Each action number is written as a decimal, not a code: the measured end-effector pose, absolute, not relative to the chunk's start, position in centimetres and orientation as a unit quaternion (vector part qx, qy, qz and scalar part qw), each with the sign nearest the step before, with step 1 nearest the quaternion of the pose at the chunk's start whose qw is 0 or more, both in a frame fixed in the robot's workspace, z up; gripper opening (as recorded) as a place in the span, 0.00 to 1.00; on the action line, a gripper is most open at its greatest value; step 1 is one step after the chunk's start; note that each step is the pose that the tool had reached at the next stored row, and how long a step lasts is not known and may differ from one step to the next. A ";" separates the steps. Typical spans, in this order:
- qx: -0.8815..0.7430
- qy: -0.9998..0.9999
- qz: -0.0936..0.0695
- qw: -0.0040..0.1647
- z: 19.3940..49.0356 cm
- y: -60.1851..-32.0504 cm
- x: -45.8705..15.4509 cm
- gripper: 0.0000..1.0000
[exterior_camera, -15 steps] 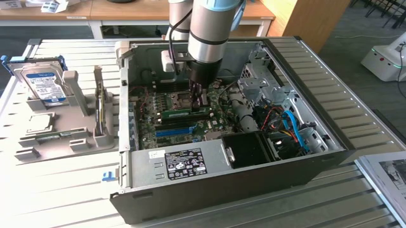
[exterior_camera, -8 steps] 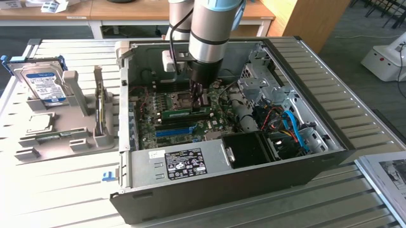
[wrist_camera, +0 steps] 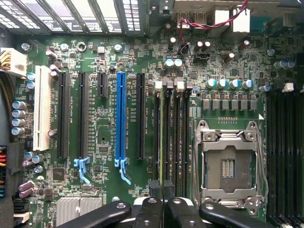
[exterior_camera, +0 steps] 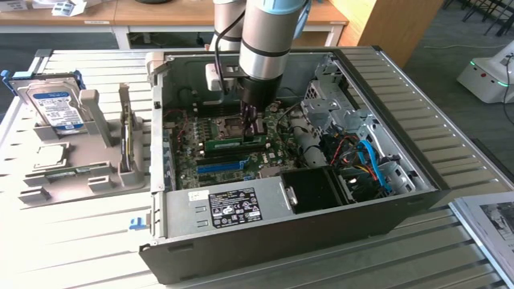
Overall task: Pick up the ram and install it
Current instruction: 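Insert the ram into the slot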
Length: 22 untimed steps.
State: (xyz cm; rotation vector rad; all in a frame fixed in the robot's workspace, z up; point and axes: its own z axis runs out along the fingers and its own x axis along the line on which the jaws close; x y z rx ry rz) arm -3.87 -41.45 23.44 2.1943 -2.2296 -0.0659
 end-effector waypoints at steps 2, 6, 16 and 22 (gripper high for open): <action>0.700 -0.714 -0.021 0.006 23.4 -41.5 -3.9 0.11; 0.699 -0.714 -0.021 0.006 23.4 -41.5 -3.9 0.11; 0.699 -0.714 -0.021 0.005 23.3 -41.5 -3.9 0.11; 0.699 -0.714 -0.022 0.004 23.3 -41.7 -3.9 0.11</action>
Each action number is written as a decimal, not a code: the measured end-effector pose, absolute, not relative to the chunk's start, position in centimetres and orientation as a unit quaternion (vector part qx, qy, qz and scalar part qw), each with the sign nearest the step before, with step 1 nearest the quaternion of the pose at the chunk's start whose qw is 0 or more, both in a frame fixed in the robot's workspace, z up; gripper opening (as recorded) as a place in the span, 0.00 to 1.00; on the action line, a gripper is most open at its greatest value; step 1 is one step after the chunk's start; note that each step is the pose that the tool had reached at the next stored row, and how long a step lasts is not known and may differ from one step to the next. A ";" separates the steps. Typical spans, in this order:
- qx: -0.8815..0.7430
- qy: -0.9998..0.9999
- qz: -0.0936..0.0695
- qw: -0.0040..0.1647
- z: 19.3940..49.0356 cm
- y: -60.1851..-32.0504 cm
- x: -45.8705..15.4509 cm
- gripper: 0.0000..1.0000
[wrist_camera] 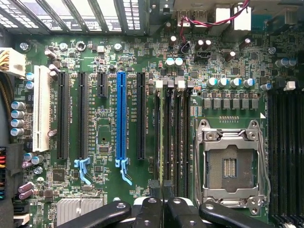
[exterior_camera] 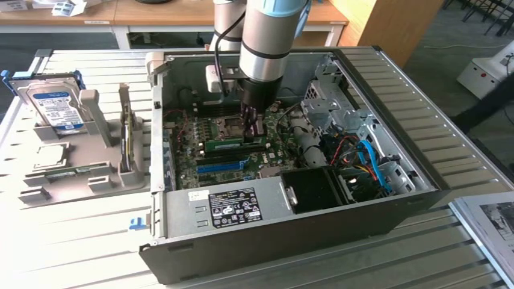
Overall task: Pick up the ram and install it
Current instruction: 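Insert the ram into the slot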
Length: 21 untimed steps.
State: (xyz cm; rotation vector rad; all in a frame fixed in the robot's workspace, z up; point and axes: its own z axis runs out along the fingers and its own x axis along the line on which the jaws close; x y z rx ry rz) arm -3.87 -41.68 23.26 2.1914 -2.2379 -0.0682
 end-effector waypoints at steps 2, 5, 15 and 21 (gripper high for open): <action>0.699 -0.714 -0.022 0.004 23.3 -41.7 -3.9 0.11; 0.700 -0.714 -0.022 0.003 23.2 -41.7 -3.9 0.11; 0.701 -0.713 -0.022 0.003 23.2 -41.7 -3.9 0.11; 0.701 -0.713 -0.022 0.003 22.8 -41.7 -3.9 0.11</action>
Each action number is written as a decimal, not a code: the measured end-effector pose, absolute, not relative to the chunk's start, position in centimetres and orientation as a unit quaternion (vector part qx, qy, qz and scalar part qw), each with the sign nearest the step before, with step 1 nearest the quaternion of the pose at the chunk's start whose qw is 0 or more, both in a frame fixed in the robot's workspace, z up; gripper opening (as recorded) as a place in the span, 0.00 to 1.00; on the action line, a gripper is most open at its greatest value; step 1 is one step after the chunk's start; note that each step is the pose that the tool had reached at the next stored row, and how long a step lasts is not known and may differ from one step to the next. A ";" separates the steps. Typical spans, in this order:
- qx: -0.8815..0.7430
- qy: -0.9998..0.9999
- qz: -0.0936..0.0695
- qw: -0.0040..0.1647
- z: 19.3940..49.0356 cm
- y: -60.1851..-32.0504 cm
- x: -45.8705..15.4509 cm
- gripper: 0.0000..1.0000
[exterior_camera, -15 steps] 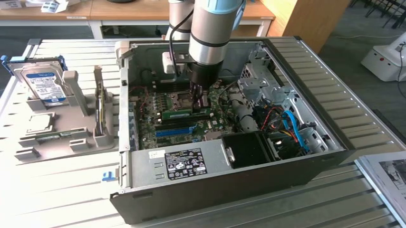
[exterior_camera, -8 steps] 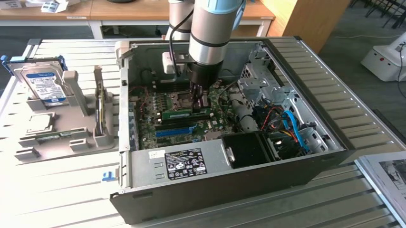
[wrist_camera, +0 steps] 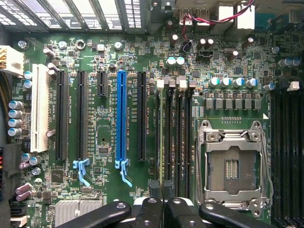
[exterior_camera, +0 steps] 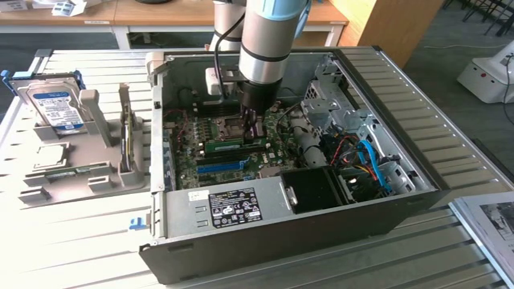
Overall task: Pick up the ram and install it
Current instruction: 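Insert the ram into the slot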
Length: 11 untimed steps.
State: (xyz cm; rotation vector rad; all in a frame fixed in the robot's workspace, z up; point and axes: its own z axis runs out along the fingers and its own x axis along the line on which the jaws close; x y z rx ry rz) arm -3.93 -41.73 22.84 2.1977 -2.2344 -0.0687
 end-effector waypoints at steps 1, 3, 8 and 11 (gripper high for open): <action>0.701 -0.713 -0.022 0.003 22.8 -41.7 -3.9 0.11; 0.701 -0.713 -0.022 0.003 22.8 -41.7 -3.9 0.11; 0.701 -0.713 -0.022 0.003 22.7 -41.7 -3.9 0.11; 0.701 -0.713 -0.022 0.003 22.6 -41.7 -3.9 0.11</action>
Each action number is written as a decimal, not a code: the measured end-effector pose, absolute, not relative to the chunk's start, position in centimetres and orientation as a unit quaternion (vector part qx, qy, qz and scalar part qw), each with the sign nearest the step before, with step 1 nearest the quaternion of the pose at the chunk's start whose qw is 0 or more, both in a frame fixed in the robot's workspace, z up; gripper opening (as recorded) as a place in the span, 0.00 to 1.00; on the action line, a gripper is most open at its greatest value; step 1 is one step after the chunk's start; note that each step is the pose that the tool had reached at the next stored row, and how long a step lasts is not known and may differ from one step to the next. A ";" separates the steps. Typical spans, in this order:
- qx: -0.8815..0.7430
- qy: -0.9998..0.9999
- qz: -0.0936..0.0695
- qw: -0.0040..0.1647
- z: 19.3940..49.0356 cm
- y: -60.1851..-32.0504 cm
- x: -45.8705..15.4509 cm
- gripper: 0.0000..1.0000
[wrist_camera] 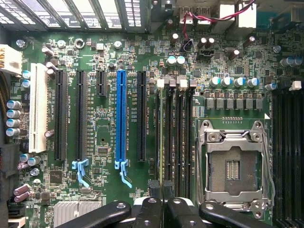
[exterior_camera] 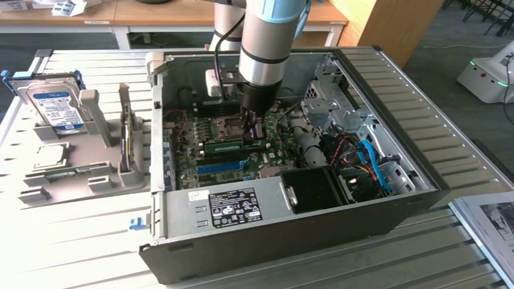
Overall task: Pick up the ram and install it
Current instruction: 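Insert the ram into the slot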
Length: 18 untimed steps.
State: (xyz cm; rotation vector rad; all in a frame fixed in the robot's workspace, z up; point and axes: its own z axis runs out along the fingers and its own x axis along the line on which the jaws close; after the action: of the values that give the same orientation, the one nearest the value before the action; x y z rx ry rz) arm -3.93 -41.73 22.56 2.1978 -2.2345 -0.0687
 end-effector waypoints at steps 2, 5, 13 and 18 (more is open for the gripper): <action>0.701 -0.713 -0.022 0.003 22.4 -41.7 -3.9 0.11; 0.701 -0.713 -0.022 0.003 22.4 -41.7 -3.9 0.11; 0.701 -0.713 -0.022 0.003 22.4 -41.7 -3.9 0.18; 0.701 -0.713 -0.022 0.003 22.4 -41.7 -3.9 0.25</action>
State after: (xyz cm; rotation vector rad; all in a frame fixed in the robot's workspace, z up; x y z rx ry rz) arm -3.93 -41.73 22.40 2.1978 -2.2344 -0.0687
